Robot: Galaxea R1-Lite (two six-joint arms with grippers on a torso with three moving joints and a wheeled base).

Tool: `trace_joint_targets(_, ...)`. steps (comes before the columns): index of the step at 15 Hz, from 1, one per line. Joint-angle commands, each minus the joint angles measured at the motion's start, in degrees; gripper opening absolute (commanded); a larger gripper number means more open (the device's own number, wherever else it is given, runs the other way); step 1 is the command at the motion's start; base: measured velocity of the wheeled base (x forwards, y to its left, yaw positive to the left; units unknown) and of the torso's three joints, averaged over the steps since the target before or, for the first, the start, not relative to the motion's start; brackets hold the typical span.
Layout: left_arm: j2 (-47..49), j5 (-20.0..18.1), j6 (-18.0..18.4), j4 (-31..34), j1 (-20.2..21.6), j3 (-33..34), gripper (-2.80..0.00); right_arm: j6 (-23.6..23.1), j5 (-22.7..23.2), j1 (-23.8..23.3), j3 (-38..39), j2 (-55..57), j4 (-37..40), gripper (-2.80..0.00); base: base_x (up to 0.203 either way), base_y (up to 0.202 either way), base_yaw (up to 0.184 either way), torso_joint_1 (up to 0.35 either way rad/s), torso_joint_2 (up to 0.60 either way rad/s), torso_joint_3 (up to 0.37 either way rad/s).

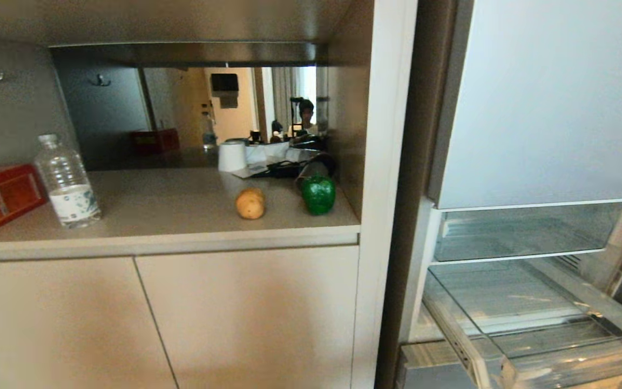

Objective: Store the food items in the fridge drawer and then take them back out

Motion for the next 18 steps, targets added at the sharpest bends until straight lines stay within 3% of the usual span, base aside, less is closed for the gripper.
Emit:
trace_joint_targets(1,0.0,0.0,0.0,0.0,0.0,0.6,-2.80,-0.2,0.1,0.0,0.0,0.1,0.0,-2.80,-0.003,-0.010,0.170,0.002,0.00,0.002)
trace_joint_targets(8,0.0,0.0,0.0,0.0,0.0,0.6,-2.80,-1.7,0.6,0.0,0.0,0.1,0.1,-2.80,0.000,-0.002,0.045,0.002,0.00,0.000)
trace_joint_targets(13,0.0,0.0,0.0,0.0,0.0,0.6,-2.80,-9.8,2.5,0.2,-0.1,0.6,-1.2,-2.80,0.000,0.000,0.000,0.000,0.00,0.000)
trace_joint_targets(18,0.0,0.0,0.0,0.0,0.0,0.6,-2.80,-9.3,6.9,2.4,-2.9,24.5,-19.7,-2.80,0.000,0.000,0.000,0.000,0.00,0.000)
